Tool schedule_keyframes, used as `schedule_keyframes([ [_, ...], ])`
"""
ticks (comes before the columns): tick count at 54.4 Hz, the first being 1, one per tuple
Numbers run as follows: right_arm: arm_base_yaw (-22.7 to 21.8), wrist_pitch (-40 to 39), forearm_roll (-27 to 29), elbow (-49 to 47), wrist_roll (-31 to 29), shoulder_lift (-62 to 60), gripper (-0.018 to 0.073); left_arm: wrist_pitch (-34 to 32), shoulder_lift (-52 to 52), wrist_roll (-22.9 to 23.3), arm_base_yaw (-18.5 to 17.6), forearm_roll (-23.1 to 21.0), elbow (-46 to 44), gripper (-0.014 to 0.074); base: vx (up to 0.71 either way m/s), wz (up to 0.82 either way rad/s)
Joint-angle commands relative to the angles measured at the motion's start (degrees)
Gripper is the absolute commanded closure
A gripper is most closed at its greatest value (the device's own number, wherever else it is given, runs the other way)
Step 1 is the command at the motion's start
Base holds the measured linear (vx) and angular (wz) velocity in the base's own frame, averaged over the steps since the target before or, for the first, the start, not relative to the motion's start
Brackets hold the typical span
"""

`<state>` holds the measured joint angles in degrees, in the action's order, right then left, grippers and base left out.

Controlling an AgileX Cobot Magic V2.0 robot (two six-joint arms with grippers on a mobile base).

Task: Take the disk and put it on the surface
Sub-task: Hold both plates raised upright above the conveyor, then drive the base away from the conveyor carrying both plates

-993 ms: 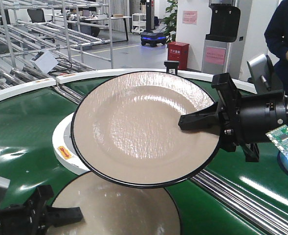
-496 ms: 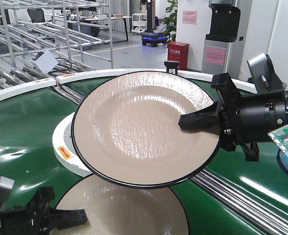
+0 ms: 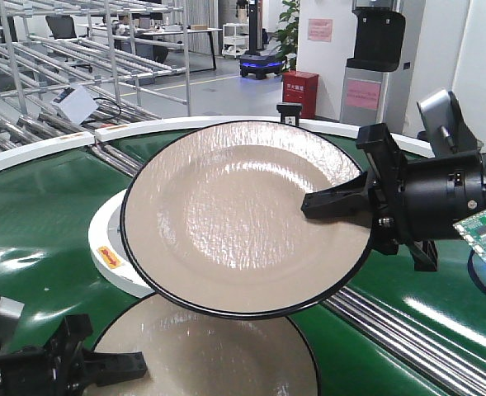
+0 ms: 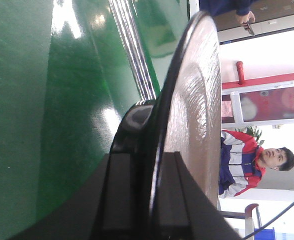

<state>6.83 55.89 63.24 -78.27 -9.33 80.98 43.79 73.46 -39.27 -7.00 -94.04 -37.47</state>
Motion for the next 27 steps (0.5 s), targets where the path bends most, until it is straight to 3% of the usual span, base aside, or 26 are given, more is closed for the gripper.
schedule_keyframes([
  [1,-0.08,-2.52,6.77,-2.4,-0.11,-2.16,0.0564,3.97,-1.94,0.82,-0.36,-8.19,-1.88,0.0595,0.0,0.0],
  [27,-0.08,-2.53,6.79,-2.4,-0.11,-2.16,0.0564,3.97,-1.94,0.82,-0.36,-8.19,-1.88,0.0595,-0.07,-0.05],
])
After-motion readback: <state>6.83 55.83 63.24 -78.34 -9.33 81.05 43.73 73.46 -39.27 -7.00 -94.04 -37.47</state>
